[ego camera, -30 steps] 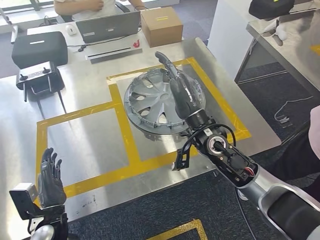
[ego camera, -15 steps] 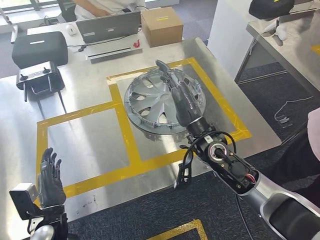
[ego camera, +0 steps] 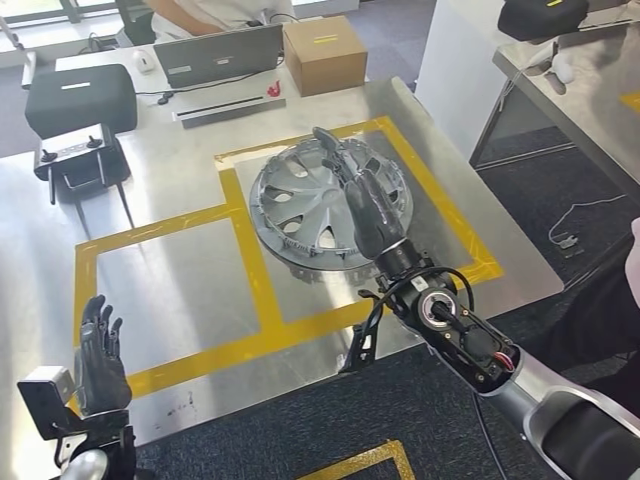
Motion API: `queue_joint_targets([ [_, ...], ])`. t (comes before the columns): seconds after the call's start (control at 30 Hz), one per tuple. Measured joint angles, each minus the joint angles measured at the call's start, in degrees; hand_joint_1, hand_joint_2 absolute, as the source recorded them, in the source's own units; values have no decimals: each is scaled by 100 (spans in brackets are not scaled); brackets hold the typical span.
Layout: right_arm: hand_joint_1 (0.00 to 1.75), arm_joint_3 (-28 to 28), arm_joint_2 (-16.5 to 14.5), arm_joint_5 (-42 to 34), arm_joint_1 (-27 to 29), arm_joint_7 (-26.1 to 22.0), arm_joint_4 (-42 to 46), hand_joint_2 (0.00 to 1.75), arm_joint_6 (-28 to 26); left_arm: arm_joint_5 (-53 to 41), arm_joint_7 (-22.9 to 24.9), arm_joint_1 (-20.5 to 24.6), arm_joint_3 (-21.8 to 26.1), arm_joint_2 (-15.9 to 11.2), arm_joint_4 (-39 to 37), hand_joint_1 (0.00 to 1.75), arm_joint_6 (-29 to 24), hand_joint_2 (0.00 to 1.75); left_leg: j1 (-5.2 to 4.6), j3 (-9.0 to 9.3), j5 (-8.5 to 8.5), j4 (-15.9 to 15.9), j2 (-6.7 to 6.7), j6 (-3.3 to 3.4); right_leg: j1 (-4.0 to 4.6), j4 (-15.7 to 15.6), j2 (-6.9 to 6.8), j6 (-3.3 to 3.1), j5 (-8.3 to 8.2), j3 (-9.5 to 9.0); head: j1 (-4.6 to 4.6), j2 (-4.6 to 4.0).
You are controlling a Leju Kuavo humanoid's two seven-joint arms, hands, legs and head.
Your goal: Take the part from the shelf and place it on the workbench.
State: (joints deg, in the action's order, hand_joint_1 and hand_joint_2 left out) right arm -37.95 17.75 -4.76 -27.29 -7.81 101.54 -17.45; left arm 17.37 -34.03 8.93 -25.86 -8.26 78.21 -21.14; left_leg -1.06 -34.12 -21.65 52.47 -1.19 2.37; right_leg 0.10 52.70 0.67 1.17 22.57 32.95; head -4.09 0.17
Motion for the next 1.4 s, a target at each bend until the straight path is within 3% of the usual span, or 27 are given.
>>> queue_joint_targets([
  [0.07,0,34,1,5,11,-4,23,0,1,-2,-6,2,3,9,3,0,0,0,48,94,9,-63,26,29,3,349,-7,40,221,125,-23,0],
  [0.17,0,57,1,9,57,-7,26,0,3,-4,-9,-2,5,31,4,0,0,0,65,161,-7,-75,53,44,-59,1558,-16,113,781,660,-57,0],
  [0.2,0,59,2,9,73,-6,26,0,3,-4,-9,-8,5,35,4,0,0,0,71,165,-14,-71,55,36,-84,1779,-18,138,840,768,-62,0],
  [0.23,0,62,2,9,82,-5,26,0,4,-4,-8,-14,5,38,4,0,0,0,81,167,-24,-62,54,22,-108,1757,-22,162,781,758,-68,0],
  [0.27,0,64,2,9,85,-5,26,0,6,-4,-8,-19,5,39,4,0,1,0,97,170,-39,-44,53,-1,-133,1494,-27,187,619,627,-74,0],
  [0.33,0,72,2,14,83,-5,27,0,10,-3,-7,-20,6,42,4,0,4,0,114,162,-87,30,43,-73,-169,639,-23,228,249,167,-92,0],
  [0.4,0,78,2,26,89,-2,39,0,17,-5,-6,-18,10,44,4,0,13,0,107,131,-117,108,33,-148,-175,158,5,192,109,-104,-102,0],
  [0.5,0,83,2,44,95,5,61,0,32,-12,-6,-18,15,43,6,0,28,0,119,101,-133,155,28,-233,-147,144,18,65,100,-109,-82,0],
  [0.53,0,89,2,50,91,7,66,0,38,-13,-6,-18,17,42,7,0,31,0,131,66,-218,245,36,-262,-147,138,11,23,82,-103,-75,0],
  [0.6,0,101,2,58,86,17,75,0,48,-17,-5,-15,21,41,9,0,37,0,149,-151,-593,778,55,-311,-151,120,-10,-59,40,-71,-47,0],
  [0.67,0,105,2,68,88,33,84,0,57,-21,-2,-18,22,42,10,0,39,0,154,-498,-1032,1610,64,-339,-129,120,-25,-109,-4,0,-23,0],
  [0.7,0,105,2,71,89,39,86,0,60,-21,0,-21,22,42,10,0,39,0,156,-597,-1142,1883,65,-342,-117,121,-29,-119,-31,39,-21,0],
  [0.73,0,105,2,73,90,42,89,0,61,-21,2,-23,23,42,10,0,39,0,156,-583,-1144,1934,66,-335,-106,121,-31,-121,-61,79,-20,0],
  [0.77,0,106,2,74,90,43,92,0,62,-21,2,-23,23,42,10,0,40,0,156,-440,-1044,1736,66,-320,-98,121,-31,-116,-91,113,-20,0],
  [0.83,0,110,2,74,88,43,106,0,62,-22,2,-13,25,42,13,0,40,0,153,97,-751,871,67,-276,-87,124,-29,-89,-147,164,-20,0],
  [0.9,0,122,2,75,80,43,120,0,62,-26,2,4,26,44,21,0,40,0,125,447,-572,251,62,-228,-77,129,-25,-38,-202,201,-34,0],
  [1.0,0,131,2,77,73,43,123,0,67,-36,6,16,28,44,31,0,40,0,83,452,-467,152,61,-129,-101,122,-21,70,-279,235,-54,0],
  [1.03,0,131,2,76,73,44,122,0,74,-38,8,20,28,44,33,0,40,0,85,431,-423,141,70,-87,-112,166,-22,97,-223,263,-50,0],
  [1.1,0,135,5,76,72,44,121,0,95,-45,11,27,28,48,40,0,33,0,96,360,-326,115,89,-10,-121,595,-30,129,178,424,-67,0],
  [1.17,0,139,10,76,73,45,120,0,109,-52,15,23,28,52,45,0,25,0,86,253,-244,117,93,22,-120,1439,-36,153,753,671,-103,0],
  [1.2,0,140,11,75,75,46,120,0,110,-54,18,18,29,52,45,0,22,0,79,194,-201,120,93,25,-119,1791,-36,162,926,741,-113,0],
  [1.23,0,140,11,75,77,48,119,0,113,-54,21,14,29,52,45,0,22,0,73,133,-159,123,92,23,-119,1956,-36,163,976,719,-115,0],
  [1.27,0,140,11,74,78,49,119,0,114,-55,24,10,29,52,45,0,21,0,68,75,-118,127,90,17,-116,1876,-36,154,912,576,-117,0],
  [1.3,0,141,11,75,78,49,119,0,115,-55,27,7,28,53,45,0,21,0,65,26,-81,131,88,7,-111,1564,-36,134,776,314,-121,0],
  [1.37,0,146,11,75,65,49,119,0,119,-58,30,7,28,55,45,0,20,0,58,-41,-16,144,84,-27,-78,635,-35,70,568,-336,-132,0],
  [1.4,0,151,11,75,58,48,120,0,121,-60,32,7,28,57,46,0,20,0,57,-58,19,145,84,-56,-56,287,-34,43,525,-558,-132,0],
])
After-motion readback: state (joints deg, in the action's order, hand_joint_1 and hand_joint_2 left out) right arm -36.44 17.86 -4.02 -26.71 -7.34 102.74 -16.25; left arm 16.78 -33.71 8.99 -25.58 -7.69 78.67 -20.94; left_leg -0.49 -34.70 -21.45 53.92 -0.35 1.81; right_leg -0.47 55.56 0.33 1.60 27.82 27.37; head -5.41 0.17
